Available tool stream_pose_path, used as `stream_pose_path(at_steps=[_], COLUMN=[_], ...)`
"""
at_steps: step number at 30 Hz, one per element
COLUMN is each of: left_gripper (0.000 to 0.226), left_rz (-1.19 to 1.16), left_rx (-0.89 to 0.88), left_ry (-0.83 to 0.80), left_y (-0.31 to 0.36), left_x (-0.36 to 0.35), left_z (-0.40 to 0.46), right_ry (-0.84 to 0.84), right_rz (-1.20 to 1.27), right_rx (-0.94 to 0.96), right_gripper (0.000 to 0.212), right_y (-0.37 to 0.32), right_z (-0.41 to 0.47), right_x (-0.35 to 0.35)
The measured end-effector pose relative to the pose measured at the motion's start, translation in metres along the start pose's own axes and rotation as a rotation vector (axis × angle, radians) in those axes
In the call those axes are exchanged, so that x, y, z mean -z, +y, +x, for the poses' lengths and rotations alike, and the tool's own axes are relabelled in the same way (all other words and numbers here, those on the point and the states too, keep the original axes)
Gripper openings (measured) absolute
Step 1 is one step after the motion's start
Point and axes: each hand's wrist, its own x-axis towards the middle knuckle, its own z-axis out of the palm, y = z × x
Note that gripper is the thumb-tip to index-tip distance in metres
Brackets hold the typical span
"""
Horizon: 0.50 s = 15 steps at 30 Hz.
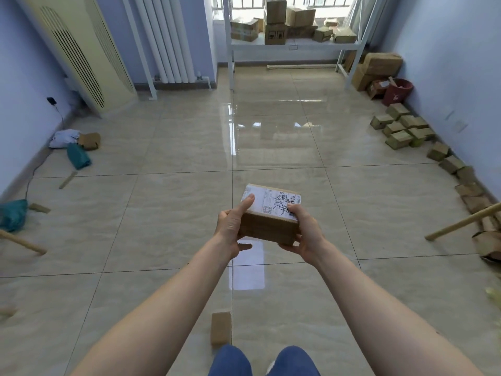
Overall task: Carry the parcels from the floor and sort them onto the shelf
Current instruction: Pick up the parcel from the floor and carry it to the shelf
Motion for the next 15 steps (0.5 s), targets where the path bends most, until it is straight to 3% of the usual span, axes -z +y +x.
stream_pose_path(at_steps=[3,7,11,15], left_gripper=[0.077,0.075,0.057,0.048], left_rz=[0.068,0.131,0.109,0.038], left_rx=[-0.03,-0.032,-0.045,-0.068], left_ry=[-0.004,-0.055,-0.046,-0.046], left_y=[0.011,0.02,0.019,0.015], left_x=[0.003,0.006,0.006,0.006], left_z=[-0.004,-0.009,-0.012,-0.017], right_ry=[-0.017,-0.101,-0.099,-0.103], right_rz=[-0.057,-0.118,-0.083,-0.11], right_rx=[0.009,0.005,0.019,0.004], right_gripper=[0.022,0.041,0.039,0.067], right_y=[-0.006,-0.01,-0.006,0.0], right_z=[0.0,0.0,-0.003,-0.008], right_x=[0.006,0.008,0.008,0.003])
